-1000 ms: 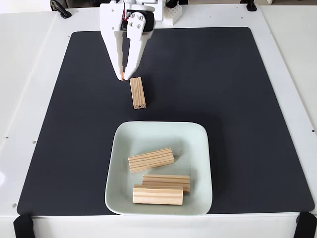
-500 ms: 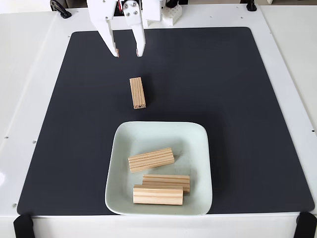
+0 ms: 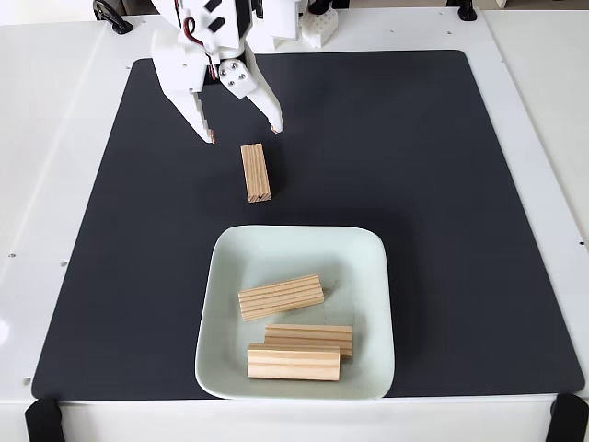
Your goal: Pick up the wooden block and place them on the plate.
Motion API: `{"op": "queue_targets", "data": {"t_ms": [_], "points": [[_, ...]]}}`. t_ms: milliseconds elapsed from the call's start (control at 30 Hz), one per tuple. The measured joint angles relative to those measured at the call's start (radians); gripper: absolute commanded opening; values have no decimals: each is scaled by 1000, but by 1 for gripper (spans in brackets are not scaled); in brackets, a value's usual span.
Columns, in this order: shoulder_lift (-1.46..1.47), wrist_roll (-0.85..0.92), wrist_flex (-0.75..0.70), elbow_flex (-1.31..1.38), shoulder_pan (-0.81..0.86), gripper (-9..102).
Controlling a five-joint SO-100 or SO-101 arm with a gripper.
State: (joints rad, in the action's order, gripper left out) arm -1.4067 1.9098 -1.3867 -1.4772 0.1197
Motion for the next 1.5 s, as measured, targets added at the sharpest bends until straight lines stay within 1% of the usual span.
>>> {"op": "queue_targets", "data": {"t_ms": [233,533,967,1267,1367,1500], "points": [[64,0,14,0,0,36],[124,-15,112,0,-31,36],[158,-15,118,0,-78,36],[192,-17,169,12,-74,36],[192,-17,170,12,-74,31],[192,-17,170,12,-74,15]]}}
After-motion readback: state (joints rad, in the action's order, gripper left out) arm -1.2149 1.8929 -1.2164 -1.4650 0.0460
